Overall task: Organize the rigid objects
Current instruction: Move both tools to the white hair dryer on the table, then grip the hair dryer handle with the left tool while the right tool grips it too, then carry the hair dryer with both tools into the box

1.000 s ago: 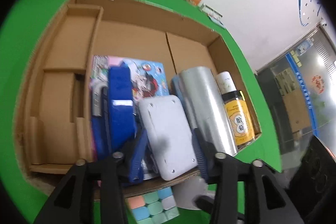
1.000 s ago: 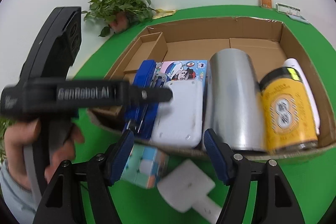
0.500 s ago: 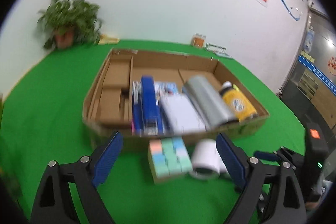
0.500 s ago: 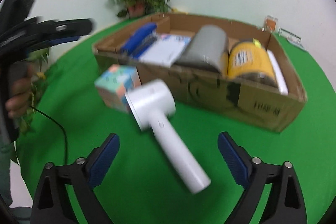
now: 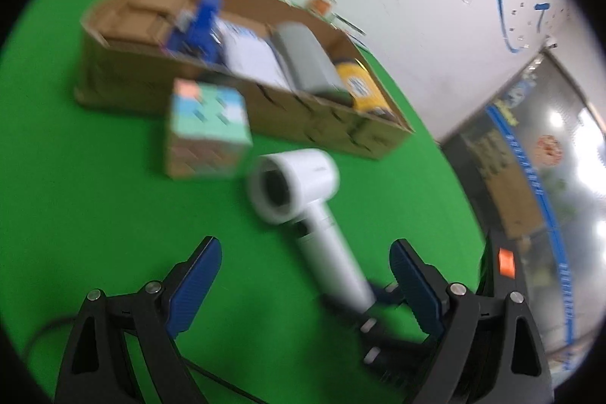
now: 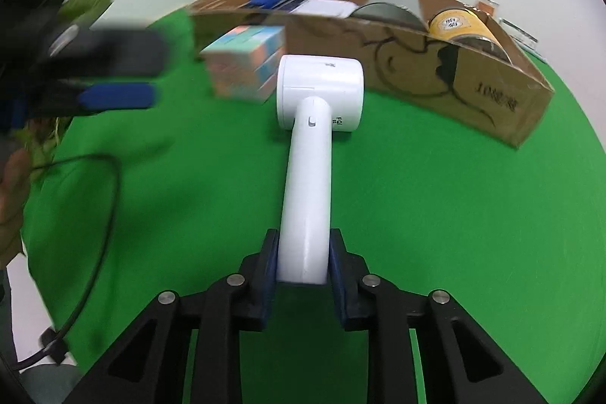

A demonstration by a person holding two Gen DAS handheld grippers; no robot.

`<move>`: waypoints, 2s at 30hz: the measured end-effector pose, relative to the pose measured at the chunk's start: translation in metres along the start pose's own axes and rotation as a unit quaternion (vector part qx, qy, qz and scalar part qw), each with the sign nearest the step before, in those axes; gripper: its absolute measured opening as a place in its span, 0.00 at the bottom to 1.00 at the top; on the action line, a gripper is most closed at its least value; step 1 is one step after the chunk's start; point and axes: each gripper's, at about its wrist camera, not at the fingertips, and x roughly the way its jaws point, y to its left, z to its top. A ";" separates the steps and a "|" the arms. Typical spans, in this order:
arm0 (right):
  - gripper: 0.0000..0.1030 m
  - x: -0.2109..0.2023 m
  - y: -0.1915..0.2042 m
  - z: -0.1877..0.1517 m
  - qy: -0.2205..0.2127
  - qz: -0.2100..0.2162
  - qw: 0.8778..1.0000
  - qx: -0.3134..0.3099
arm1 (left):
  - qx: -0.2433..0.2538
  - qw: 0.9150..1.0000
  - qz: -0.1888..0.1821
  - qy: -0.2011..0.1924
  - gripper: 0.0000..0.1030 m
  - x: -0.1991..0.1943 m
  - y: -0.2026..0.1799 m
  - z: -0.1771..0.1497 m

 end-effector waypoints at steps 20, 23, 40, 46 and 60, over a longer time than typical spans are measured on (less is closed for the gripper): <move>0.34 -0.005 0.040 -0.027 -0.018 0.073 0.997 0.008 | -0.015 0.995 0.017 0.093 0.56 0.041 -0.015 -0.036; 0.34 -0.004 0.038 -0.028 -0.022 0.073 0.997 0.016 | -0.001 0.995 0.039 0.093 0.40 0.040 -0.015 -0.036; 0.33 -0.053 0.042 0.005 -0.099 0.048 0.994 -0.017 | 0.002 1.000 0.023 0.012 0.28 -0.001 -0.026 0.007; 0.33 -0.058 0.033 0.067 -0.136 0.037 0.989 -0.047 | 0.020 0.999 0.027 -0.018 0.28 -0.015 -0.031 0.071; 0.33 0.005 -0.027 0.216 -0.093 0.063 0.993 -0.040 | -0.002 0.999 0.044 0.009 0.28 0.030 -0.002 0.194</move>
